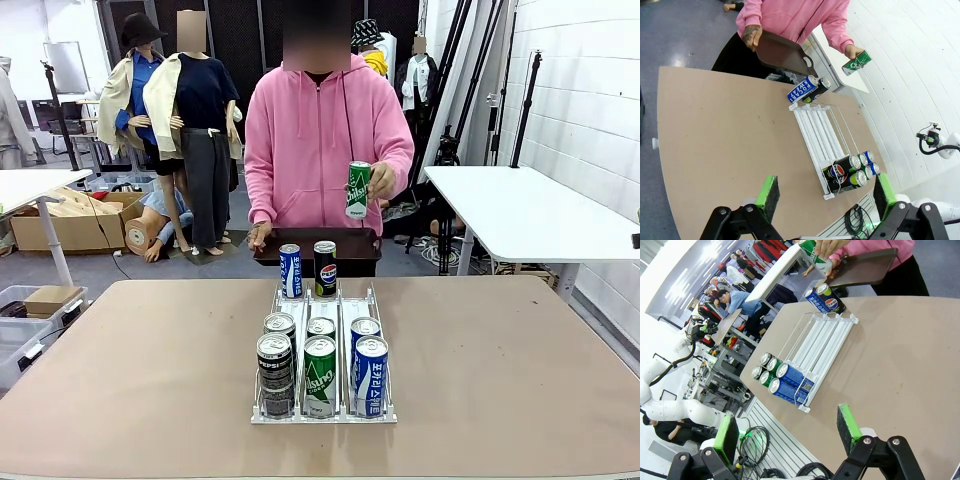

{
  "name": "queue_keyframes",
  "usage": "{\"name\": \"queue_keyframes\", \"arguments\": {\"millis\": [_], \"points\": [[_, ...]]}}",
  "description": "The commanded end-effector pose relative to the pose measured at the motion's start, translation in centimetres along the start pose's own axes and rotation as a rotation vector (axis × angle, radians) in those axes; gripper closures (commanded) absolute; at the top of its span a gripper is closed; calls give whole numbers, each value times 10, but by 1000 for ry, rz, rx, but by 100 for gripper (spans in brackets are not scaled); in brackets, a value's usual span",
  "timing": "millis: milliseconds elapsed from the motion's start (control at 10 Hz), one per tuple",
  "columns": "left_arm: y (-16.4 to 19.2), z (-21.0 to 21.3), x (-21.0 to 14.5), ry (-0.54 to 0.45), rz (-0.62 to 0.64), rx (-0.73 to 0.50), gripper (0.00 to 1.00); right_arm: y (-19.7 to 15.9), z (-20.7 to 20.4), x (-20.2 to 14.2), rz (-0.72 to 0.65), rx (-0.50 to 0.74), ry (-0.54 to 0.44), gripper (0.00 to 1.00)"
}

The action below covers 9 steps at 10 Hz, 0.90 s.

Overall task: Retrieve and hand over the desired beverage to the person.
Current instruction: Pick up a can of the same type that the person held from the Automatic Can Dispenser.

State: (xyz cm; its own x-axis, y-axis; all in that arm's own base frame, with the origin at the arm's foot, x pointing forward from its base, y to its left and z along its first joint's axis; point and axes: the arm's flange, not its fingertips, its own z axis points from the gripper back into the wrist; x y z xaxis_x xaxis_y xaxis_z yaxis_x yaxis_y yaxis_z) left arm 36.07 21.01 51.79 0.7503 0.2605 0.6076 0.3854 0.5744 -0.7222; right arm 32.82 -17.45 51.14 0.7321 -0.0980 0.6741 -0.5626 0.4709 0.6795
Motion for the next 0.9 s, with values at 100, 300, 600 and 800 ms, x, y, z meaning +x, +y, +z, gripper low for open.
{"name": "queue_keyframes", "arguments": {"millis": [100,300,600,800], "points": [[0,2,1,-13,-3,-17,0,0,0,2,3,17,-20,0],[0,2,1,-13,-3,-17,0,0,0,2,3,17,-20,0],[0,2,1,-13,-3,-17,0,0,0,2,3,17,-20,0],[0,2,1,-13,-3,-17,0,0,0,2,3,17,-20,0]]}}
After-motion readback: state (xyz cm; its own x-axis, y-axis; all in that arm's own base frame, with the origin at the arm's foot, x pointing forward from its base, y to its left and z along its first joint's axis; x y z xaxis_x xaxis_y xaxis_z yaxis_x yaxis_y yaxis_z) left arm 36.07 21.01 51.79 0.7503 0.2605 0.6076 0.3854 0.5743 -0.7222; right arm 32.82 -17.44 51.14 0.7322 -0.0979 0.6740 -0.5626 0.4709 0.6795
